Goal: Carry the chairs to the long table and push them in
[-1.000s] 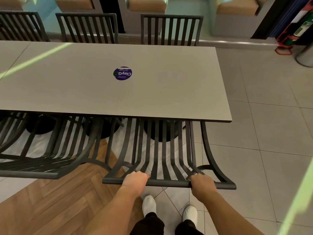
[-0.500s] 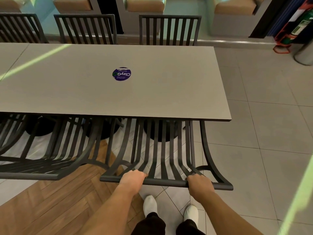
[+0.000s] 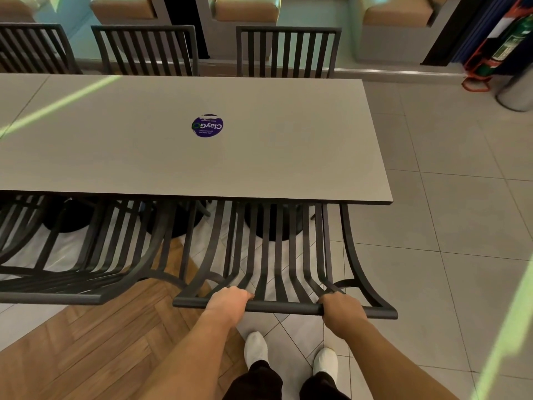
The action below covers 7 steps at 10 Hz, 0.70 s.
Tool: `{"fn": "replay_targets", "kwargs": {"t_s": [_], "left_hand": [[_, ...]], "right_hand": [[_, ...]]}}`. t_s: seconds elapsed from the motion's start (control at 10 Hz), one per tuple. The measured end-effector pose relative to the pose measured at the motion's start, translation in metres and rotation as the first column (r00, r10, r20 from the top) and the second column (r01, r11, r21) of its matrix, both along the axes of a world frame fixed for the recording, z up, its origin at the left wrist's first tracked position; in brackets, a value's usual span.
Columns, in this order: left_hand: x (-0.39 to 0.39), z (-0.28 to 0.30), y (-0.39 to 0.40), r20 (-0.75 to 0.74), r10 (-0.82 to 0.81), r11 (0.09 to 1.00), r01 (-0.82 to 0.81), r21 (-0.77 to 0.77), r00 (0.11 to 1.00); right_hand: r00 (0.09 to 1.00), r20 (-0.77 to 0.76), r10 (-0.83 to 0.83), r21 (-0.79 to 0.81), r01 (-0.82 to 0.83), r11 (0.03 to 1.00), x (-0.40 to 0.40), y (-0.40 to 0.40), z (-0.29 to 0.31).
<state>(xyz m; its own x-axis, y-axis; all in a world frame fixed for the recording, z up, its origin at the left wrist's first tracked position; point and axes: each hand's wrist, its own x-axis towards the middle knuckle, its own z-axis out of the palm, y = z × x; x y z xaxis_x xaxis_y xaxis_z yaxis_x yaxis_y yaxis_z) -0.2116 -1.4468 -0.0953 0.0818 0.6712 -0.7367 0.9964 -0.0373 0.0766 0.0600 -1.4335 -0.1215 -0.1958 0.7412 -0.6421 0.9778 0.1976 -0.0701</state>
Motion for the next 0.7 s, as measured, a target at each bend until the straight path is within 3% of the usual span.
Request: {"fn": "replay_targets", "kwargs": {"t_s": [0.2,0.4,0.7], "left_hand": [[0.000,0.010,0.006,0.085,0.064,0.996,-0.058,-0.074,0.994],[-0.005,0.028,0.010,0.197,0.063,0.993,-0.040,-0.115,0.978],[0.022,0.054,0.064,0.225,0.023,0.994,-0.046,0.097,0.974]], "right_hand": [[0.996,-0.054,-0.073,-0.101,0.067,0.993,0.000,0.005,0.009],[0.945,-0.207,-0.254,-0.257,0.198,0.946,0.011,0.010,0.023],[0.885,-0.249,-0.393,-0.087,0.383,0.919,0.047,0.035,0.043]]}}
